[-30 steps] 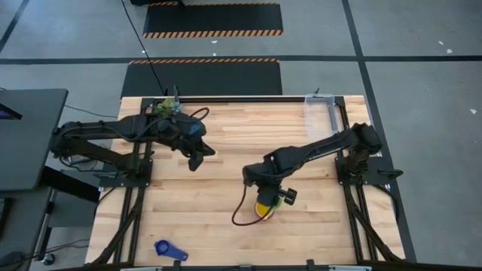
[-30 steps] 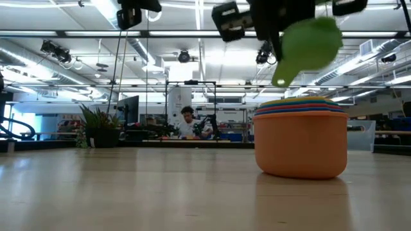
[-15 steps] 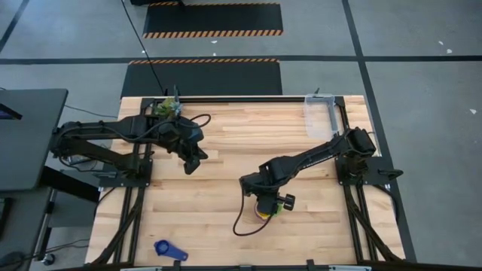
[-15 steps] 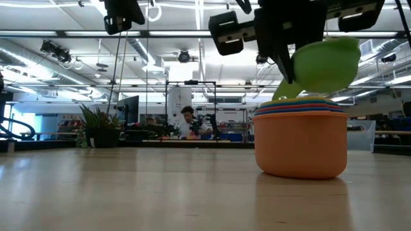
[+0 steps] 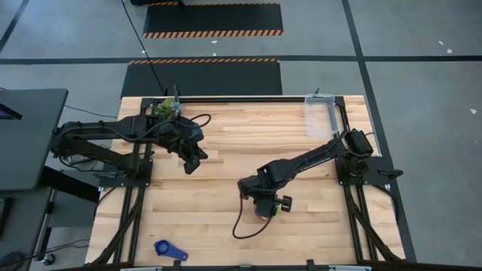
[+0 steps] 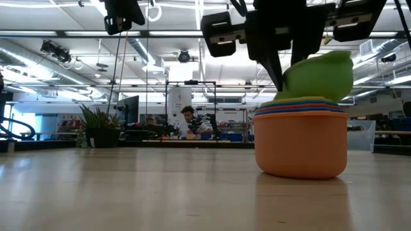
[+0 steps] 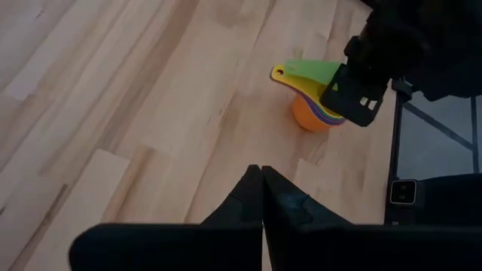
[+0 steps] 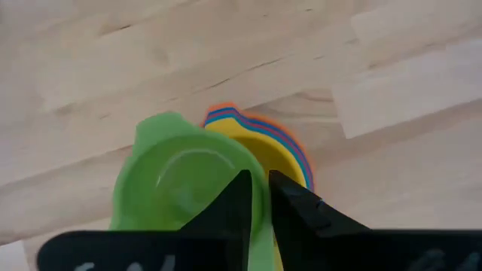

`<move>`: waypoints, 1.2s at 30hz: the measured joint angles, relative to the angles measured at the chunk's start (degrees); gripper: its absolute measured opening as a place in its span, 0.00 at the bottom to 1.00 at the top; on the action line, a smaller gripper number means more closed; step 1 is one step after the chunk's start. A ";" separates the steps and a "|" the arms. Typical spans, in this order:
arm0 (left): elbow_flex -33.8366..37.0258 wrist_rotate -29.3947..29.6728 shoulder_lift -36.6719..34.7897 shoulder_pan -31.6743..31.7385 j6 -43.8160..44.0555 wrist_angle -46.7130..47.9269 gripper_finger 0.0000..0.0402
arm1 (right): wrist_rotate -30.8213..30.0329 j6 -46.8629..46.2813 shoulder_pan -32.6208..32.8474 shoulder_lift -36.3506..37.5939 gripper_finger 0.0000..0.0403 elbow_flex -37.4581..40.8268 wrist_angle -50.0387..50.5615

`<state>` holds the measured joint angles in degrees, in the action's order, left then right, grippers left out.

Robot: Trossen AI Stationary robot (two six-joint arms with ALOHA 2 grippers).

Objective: Nest measuring cups in basket
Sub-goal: Stack the green measuring cup on top of the yellow measuring cup, then stack the dark blue measuring cup on top of the green measuring cup

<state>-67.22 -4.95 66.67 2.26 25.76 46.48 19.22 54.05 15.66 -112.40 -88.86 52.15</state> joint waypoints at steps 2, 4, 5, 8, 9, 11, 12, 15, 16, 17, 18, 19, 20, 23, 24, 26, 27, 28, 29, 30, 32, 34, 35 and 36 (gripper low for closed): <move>0.00 0.00 0.00 0.00 0.00 -0.01 0.00 | -0.11 0.04 -0.05 0.00 0.14 0.00 0.18; 0.00 0.00 0.00 0.00 0.00 0.07 0.00 | -0.13 0.08 -0.11 0.00 0.14 0.00 0.01; 0.00 0.00 0.00 0.00 -0.02 0.03 0.00 | -0.13 0.10 -0.26 0.00 0.14 0.00 -0.10; 0.00 0.00 0.00 0.00 -0.02 0.07 0.00 | -0.17 0.14 -0.79 0.00 0.14 -0.27 0.05; 0.00 0.00 0.00 0.00 -0.02 0.06 0.00 | -0.36 0.14 -1.04 0.00 0.14 -0.73 0.19; 0.00 0.00 0.00 0.00 0.00 0.10 0.00 | -1.33 0.18 -1.37 0.02 0.15 -1.92 -0.32; 0.00 0.00 0.00 0.00 0.00 0.07 0.00 | -1.88 0.19 -1.54 0.02 0.15 -2.52 -0.33; 0.00 0.00 0.00 0.00 0.14 0.07 0.00 | -2.27 0.17 -2.03 0.04 0.15 -3.15 -0.51; 0.00 0.00 0.00 0.00 0.15 0.09 0.00 | -2.44 0.16 -2.15 0.04 0.15 -3.15 -0.30; 0.00 0.00 0.00 0.00 0.15 0.09 0.00 | -3.18 -0.05 -2.25 0.04 0.15 -3.15 -0.02; 0.00 0.00 0.00 0.00 0.17 0.09 0.00 | -4.51 -0.31 -2.37 0.04 0.15 -3.15 0.41; 0.00 0.00 0.00 0.00 0.15 0.09 0.00 | -6.21 -0.82 -2.52 0.04 0.15 -3.15 0.87; 0.00 -0.04 0.00 0.00 0.17 0.13 0.00 | -8.11 -1.75 -2.65 0.04 0.15 -3.15 1.36; 0.00 -2.21 0.00 -0.61 0.90 1.76 0.00 | -14.90 -4.60 -3.05 0.50 0.13 -3.94 4.17; 0.00 -3.38 0.00 -1.04 1.22 3.21 0.00 | -17.44 -5.32 -3.23 0.74 0.12 -4.71 5.04; 0.00 -4.85 0.00 -2.69 3.35 6.53 0.00 | -22.61 -7.26 -3.75 1.09 0.10 -6.40 8.20; 0.00 -4.90 0.00 -3.75 4.36 8.86 0.00 | -25.34 -8.67 -4.00 1.11 0.09 -7.49 9.82; 0.00 -4.85 0.02 -4.91 5.56 11.52 0.00 | -27.87 -10.40 -4.36 1.10 0.08 -8.60 11.55; 0.02 -4.82 0.02 -6.22 6.87 13.82 0.00 | -29.97 -12.25 -4.76 1.09 0.07 -9.82 13.71; 0.02 -4.85 0.00 -7.68 8.29 15.84 0.00 | -31.57 -14.24 -5.19 1.09 0.05 -11.05 15.98; 0.02 -5.17 0.02 -10.72 11.12 19.36 0.00 | -32.78 -18.27 -6.30 1.09 0.02 -13.49 19.08; 0.02 -5.94 0.00 -14.16 14.18 21.88 0.00 | -32.61 -22.39 -7.43 1.07 0.01 -16.13 23.31; 0.02 -6.28 0.02 -15.90 16.10 23.07 0.00 | -32.68 -24.30 -7.97 1.09 0.02 -17.45 24.69; 0.02 -6.53 0.02 -17.66 17.81 23.93 0.00 | -32.68 -26.02 -8.48 1.09 0.02 -18.78 25.76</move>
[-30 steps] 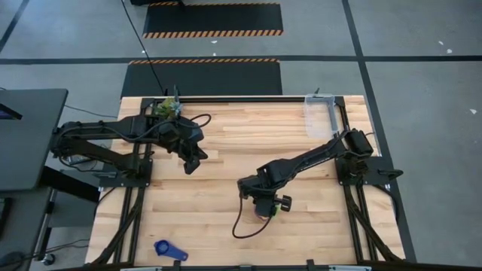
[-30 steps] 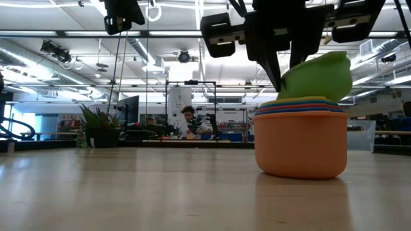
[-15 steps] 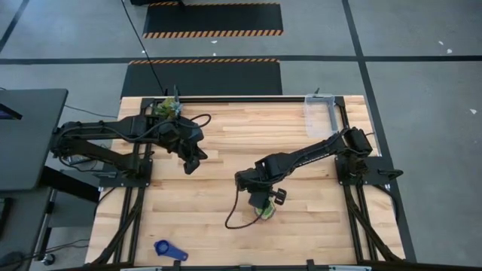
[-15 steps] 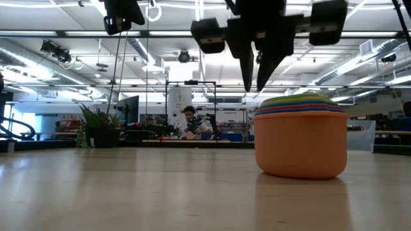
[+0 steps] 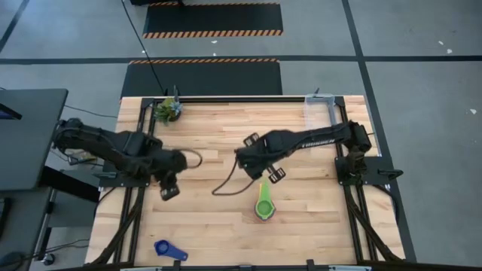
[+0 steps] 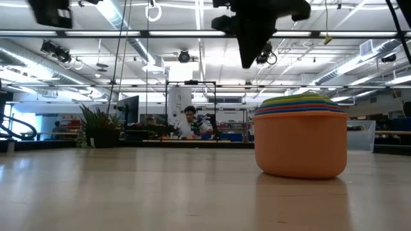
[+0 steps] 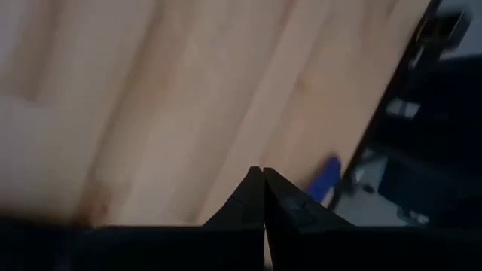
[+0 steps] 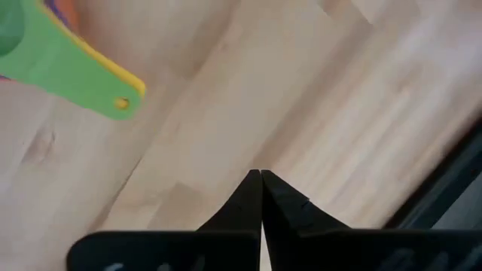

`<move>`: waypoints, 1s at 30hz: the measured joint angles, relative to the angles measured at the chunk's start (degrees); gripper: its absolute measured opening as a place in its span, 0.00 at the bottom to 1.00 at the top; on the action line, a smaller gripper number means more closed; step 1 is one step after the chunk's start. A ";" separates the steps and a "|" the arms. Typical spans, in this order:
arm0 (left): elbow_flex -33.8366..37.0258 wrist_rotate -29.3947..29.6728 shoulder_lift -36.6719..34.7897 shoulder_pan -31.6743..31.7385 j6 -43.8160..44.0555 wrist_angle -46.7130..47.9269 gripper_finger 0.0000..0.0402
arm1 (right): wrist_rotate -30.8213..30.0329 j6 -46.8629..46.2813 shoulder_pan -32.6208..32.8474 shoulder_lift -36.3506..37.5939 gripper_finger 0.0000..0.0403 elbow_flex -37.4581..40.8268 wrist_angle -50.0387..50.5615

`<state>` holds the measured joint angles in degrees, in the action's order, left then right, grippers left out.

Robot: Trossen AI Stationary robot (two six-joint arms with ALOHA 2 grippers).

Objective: Nest measuring cups in basket
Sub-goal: Stack the dark blue measuring cup on top of the green measuring cup

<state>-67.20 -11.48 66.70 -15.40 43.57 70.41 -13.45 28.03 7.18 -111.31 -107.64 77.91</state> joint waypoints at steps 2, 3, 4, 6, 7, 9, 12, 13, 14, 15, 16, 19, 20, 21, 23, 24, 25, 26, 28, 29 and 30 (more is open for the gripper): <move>0.00 -0.27 -0.01 -3.58 4.19 0.62 0.00 | 0.02 -2.75 -0.77 0.00 0.01 -2.42 3.38; 0.00 -0.30 0.00 -5.19 5.91 0.73 0.00 | 0.04 -3.96 -1.15 0.00 0.01 -3.71 4.60; 0.00 -0.27 -0.01 -6.78 7.45 0.71 0.00 | 0.04 -4.88 -1.49 0.00 0.01 -5.06 5.37; 0.00 0.25 0.00 -9.88 10.57 0.72 0.00 | -0.02 -6.34 -2.07 0.00 0.01 -7.34 7.15; 0.00 1.37 0.00 -11.42 12.15 0.70 0.00 | -0.18 -7.07 -2.33 -0.01 0.01 -8.43 7.77; 0.00 3.49 0.00 -14.33 14.83 0.70 0.01 | -0.33 -8.01 -2.76 -0.02 0.01 -10.48 7.96; 0.04 3.36 0.65 -17.65 18.89 0.69 0.05 | -0.17 -8.13 -3.05 -0.02 0.01 -12.72 9.01; 0.13 3.05 0.82 -18.76 20.68 0.65 0.07 | -0.20 -8.08 -3.08 -0.02 0.01 -13.30 9.23; 0.15 2.68 0.89 -19.76 22.72 0.92 0.09 | -0.19 -8.02 -3.10 -0.02 0.01 -13.70 9.33; 0.15 2.70 0.93 -20.97 24.82 1.11 0.11 | -0.17 -7.99 -3.19 -0.02 0.01 -14.07 9.40; 0.15 2.65 1.24 -22.08 26.70 1.06 0.13 | -0.17 -7.98 -3.23 -0.02 0.01 -14.32 9.53; 0.22 2.79 2.56 -25.14 31.59 1.00 0.19 | -0.18 -7.61 -3.28 -0.02 0.02 -14.47 9.61; 0.22 3.03 3.13 -26.12 32.79 0.84 0.21 | -0.17 -7.49 -3.28 -0.02 0.02 -14.48 9.84; 0.22 3.45 3.91 -27.10 33.75 0.68 0.22 | -0.17 -7.47 -3.28 -0.02 0.02 -14.47 10.15; 0.22 3.54 5.97 -28.92 34.29 0.18 0.26 | -0.33 -7.45 -3.26 -0.02 0.02 -14.48 10.67; 0.22 3.56 6.95 -29.76 34.22 -0.12 0.27 | -0.37 -7.45 -3.28 -0.02 0.02 -14.47 10.91; 0.23 3.78 7.97 -30.48 34.02 -0.35 0.29 | -0.35 -7.43 -3.28 -0.01 0.02 -14.47 11.06; 0.22 4.01 9.19 -31.22 33.79 -0.84 0.30 | -0.35 -7.38 -3.26 0.06 0.01 -14.47 11.07; 0.22 4.10 11.86 -32.57 32.27 -2.42 0.31 | -0.33 -7.30 -3.26 0.56 0.01 -14.47 10.97; 0.22 4.16 13.15 -33.17 31.36 -2.97 0.31 | -0.24 -7.30 -3.26 0.91 0.01 -14.47 11.05; 0.22 4.20 14.53 -33.72 30.74 -3.74 0.31 | 0.03 -7.30 -3.26 1.30 0.01 -14.50 10.98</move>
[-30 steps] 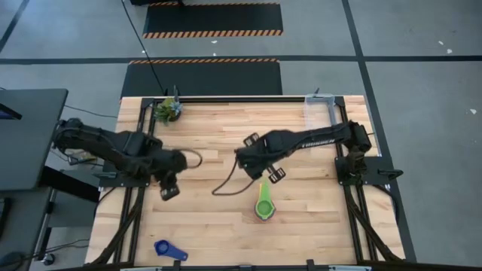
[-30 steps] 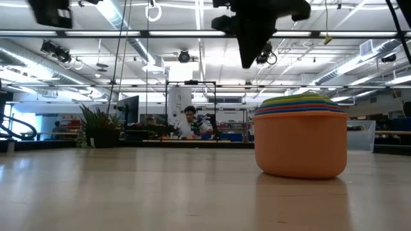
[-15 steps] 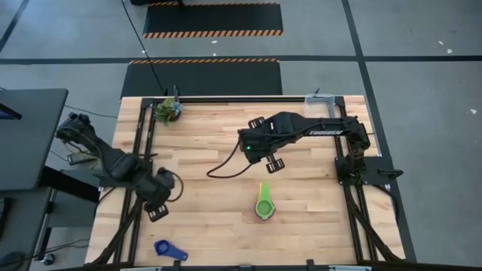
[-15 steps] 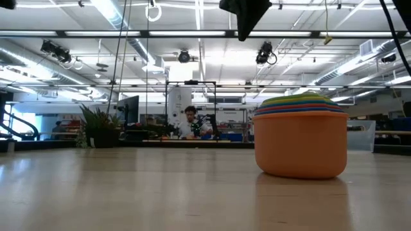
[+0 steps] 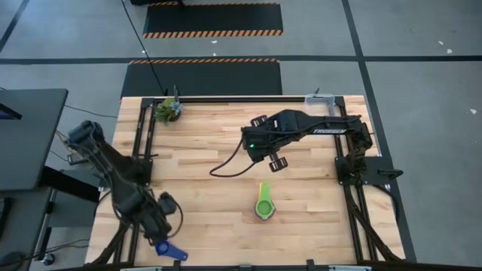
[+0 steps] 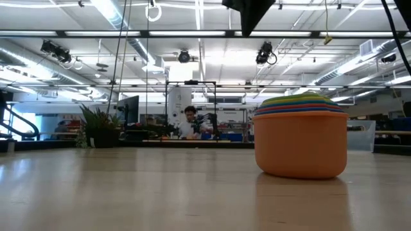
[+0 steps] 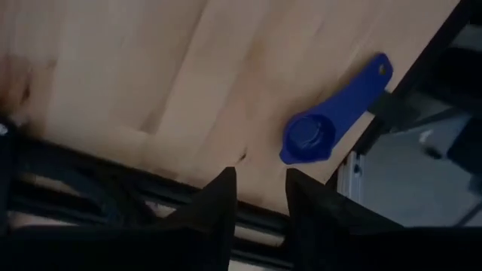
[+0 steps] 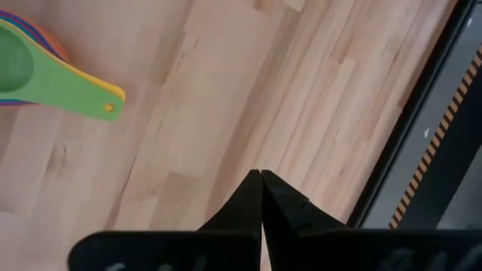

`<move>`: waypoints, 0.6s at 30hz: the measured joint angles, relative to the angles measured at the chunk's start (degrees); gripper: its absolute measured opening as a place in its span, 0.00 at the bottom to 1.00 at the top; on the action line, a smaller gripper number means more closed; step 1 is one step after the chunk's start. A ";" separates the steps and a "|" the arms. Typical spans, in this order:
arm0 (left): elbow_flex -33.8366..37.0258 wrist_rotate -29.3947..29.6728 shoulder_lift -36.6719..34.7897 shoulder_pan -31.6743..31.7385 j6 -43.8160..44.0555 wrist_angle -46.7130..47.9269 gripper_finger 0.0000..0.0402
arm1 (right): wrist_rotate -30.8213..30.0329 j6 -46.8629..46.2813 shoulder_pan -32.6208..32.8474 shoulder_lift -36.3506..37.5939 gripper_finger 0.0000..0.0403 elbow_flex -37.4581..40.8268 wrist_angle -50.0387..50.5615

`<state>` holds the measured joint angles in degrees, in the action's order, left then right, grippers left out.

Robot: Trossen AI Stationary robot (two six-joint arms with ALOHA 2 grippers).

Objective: Nest measuring cups in basket
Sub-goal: Stack the dark blue measuring cup on top of the green measuring cup

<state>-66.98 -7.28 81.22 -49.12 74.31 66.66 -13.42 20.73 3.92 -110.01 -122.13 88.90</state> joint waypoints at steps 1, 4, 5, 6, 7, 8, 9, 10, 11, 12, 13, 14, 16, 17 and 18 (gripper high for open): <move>0.00 0.00 1.39 -0.61 -0.67 -1.26 0.31 | 0.20 0.00 0.00 0.47 0.01 -0.01 0.04; 0.02 0.00 5.66 -2.40 -3.04 -5.68 0.31 | 0.49 -0.02 0.00 1.27 0.01 -0.01 -0.31; 0.02 -0.03 7.03 -2.85 -3.96 -7.69 0.31 | 0.58 -0.02 0.02 1.50 0.01 -0.01 -0.34; 0.02 -0.05 8.44 -3.31 -4.69 -9.49 0.31 | 0.66 -0.02 0.00 2.02 0.01 -0.01 -0.60; 0.02 -0.09 9.66 -3.81 -5.62 -10.77 0.31 | 0.66 -0.03 0.00 2.45 0.01 -0.01 -0.58; 0.02 -0.15 10.73 -4.29 -6.22 -11.57 0.31 | 0.66 -0.04 0.00 2.75 0.01 -0.03 -0.62; 0.02 -0.41 11.74 -4.63 -7.18 -12.37 0.31 | 0.66 -0.06 0.00 3.17 0.01 -0.06 -0.71; 0.00 -0.55 12.77 -4.92 -7.82 -13.05 0.31 | 0.67 -0.19 0.00 3.32 0.01 -0.06 -0.73; 0.01 -0.65 13.72 -5.28 -8.70 -13.02 0.31 | 0.77 -0.20 0.00 3.39 0.01 -0.06 -1.01; 0.02 -0.75 14.56 -5.56 -9.17 -12.68 0.31 | 1.00 -0.21 0.00 3.52 0.01 -0.06 -1.30; 0.02 -0.86 15.33 -5.79 -9.89 -12.73 0.31 | 1.11 -0.22 0.00 3.63 0.01 -0.06 -1.32; 0.02 -0.89 16.01 -5.98 -10.59 -12.86 0.31 | 1.12 -0.22 0.00 3.76 0.01 -0.04 -1.42; 0.02 -0.90 17.37 -6.56 -12.13 -12.83 0.31 | 1.12 -0.22 0.00 3.90 0.01 -0.05 -1.66; 0.02 -0.90 17.91 -6.80 -13.10 -12.80 0.31 | 1.11 -0.22 0.00 3.90 0.01 -0.05 -1.72; 0.02 -0.90 18.34 -6.93 -13.87 -12.84 0.31 | 1.12 -0.22 0.00 3.88 0.01 -0.04 -1.74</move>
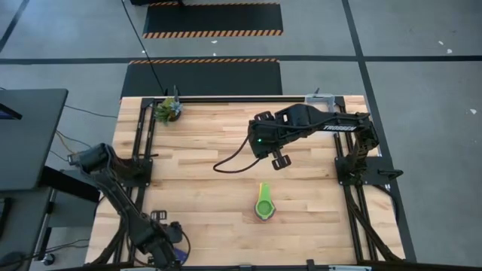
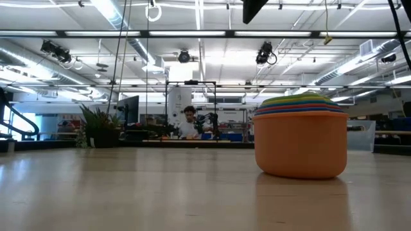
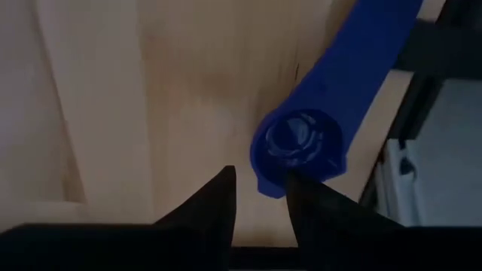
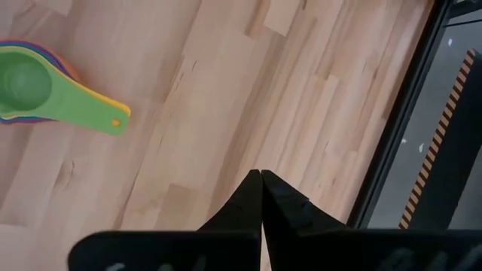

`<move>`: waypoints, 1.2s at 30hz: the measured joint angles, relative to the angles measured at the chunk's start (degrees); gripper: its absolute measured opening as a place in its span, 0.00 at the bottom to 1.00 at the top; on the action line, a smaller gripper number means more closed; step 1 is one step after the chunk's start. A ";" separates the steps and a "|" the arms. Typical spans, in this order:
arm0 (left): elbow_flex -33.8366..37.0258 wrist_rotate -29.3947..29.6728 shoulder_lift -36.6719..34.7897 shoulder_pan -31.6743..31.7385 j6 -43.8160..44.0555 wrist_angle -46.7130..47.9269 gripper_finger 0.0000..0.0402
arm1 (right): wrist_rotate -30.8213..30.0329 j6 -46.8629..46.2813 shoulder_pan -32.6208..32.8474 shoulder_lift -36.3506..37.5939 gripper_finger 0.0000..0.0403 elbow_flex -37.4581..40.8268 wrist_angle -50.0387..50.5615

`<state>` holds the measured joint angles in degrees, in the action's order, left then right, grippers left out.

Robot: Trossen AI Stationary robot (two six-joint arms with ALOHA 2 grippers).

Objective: Nest measuring cups in basket
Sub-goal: Stack the dark blue measuring cup on top of the green measuring cup

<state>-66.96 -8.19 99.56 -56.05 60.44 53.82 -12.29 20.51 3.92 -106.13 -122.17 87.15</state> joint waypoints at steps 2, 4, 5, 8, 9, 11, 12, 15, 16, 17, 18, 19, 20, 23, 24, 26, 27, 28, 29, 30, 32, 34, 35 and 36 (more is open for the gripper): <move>0.00 0.35 0.93 -0.29 -1.84 0.02 0.31 | 0.00 0.00 0.00 0.00 0.01 0.00 -0.06; 0.00 0.63 1.63 -0.57 -3.27 -0.06 0.31 | 0.00 0.00 -0.04 0.00 0.01 0.00 -0.06; 0.00 0.68 1.87 -0.68 -3.92 -0.04 0.31 | -0.02 0.00 -0.06 -0.02 0.01 0.00 -0.08; 0.00 1.05 2.17 -0.84 -5.36 -0.07 0.31 | 0.02 0.00 -0.04 -0.02 0.01 -0.01 -0.05; 0.00 1.57 2.17 -0.86 -5.61 -0.07 0.31 | 0.11 0.00 -0.04 -0.02 0.01 0.00 -0.06; 0.00 2.61 2.17 -0.83 -5.61 -0.08 0.31 | 0.22 0.00 -0.04 -0.04 0.01 0.00 -0.06; 0.00 3.24 2.17 -0.83 -5.61 -0.30 0.31 | 0.18 0.00 -0.04 -0.04 0.01 0.00 -0.06; 0.00 3.55 2.17 -0.80 -5.60 -2.40 0.31 | 0.00 -0.01 -0.04 -0.04 0.01 0.00 -0.04; 0.00 3.55 2.17 -0.80 -5.60 -3.49 0.31 | 0.00 -0.02 -0.04 -0.04 0.01 0.00 -0.04; 0.00 3.65 2.17 -0.82 -5.59 -4.64 0.31 | 0.00 -0.02 -0.04 -0.04 0.01 0.00 -0.04; 0.00 3.74 2.17 -0.86 -5.61 -5.59 0.31 | 0.00 -0.02 -0.04 -0.04 0.01 0.00 -0.04; 0.00 3.89 2.26 -1.03 -5.61 -6.01 0.31 | 0.00 -0.02 -0.04 -0.04 0.01 0.00 -0.04; -0.02 4.12 2.42 -1.12 -5.59 -5.99 0.31 | 0.00 -0.01 -0.04 -0.04 0.01 -0.01 -0.04; -0.01 5.23 3.27 -1.79 -5.59 -5.67 0.31 | 0.00 0.00 -0.28 -0.04 0.01 0.00 -0.04; -0.01 5.20 3.73 -1.86 -5.59 -5.70 0.31 | 0.00 0.00 -0.42 -0.04 0.01 0.00 -0.04; 0.00 5.01 4.71 -2.13 -5.62 -5.69 0.31 | -0.02 0.00 -0.70 -0.04 0.01 0.00 -0.04; 0.00 4.97 5.24 -2.26 -5.64 -5.73 0.31 | -0.01 0.00 -0.88 -0.04 0.01 0.00 -0.04; 0.00 5.01 5.80 -2.38 -5.65 -5.75 0.31 | -0.01 0.00 -1.09 -0.04 0.01 0.00 -0.04; 0.00 4.99 6.35 -2.39 -5.66 -5.75 0.31 | -0.02 0.00 -1.22 -0.04 0.01 0.00 -0.04; 0.00 5.01 6.96 -2.39 -5.66 -5.73 0.31 | -0.02 0.00 -1.41 -0.04 0.01 0.00 -0.04; -0.02 4.83 7.91 -2.39 -5.69 -5.75 0.30 | 0.00 0.00 -1.70 -0.04 0.01 0.00 -0.04; -0.17 4.67 8.36 -2.36 -5.77 -5.76 0.29 | -0.01 0.00 -1.98 -0.06 0.01 0.00 -0.04; -0.22 4.56 8.54 -2.37 -5.80 -5.79 0.28 | -0.02 0.00 -2.14 -0.06 0.01 0.00 -0.04; -0.24 4.40 8.57 -2.36 -5.80 -5.82 0.25 | -0.01 0.00 -2.27 -0.06 0.01 0.00 -0.03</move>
<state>-67.20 -3.79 108.14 -58.41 54.63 48.00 -12.30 20.51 1.66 -106.19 -122.17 87.12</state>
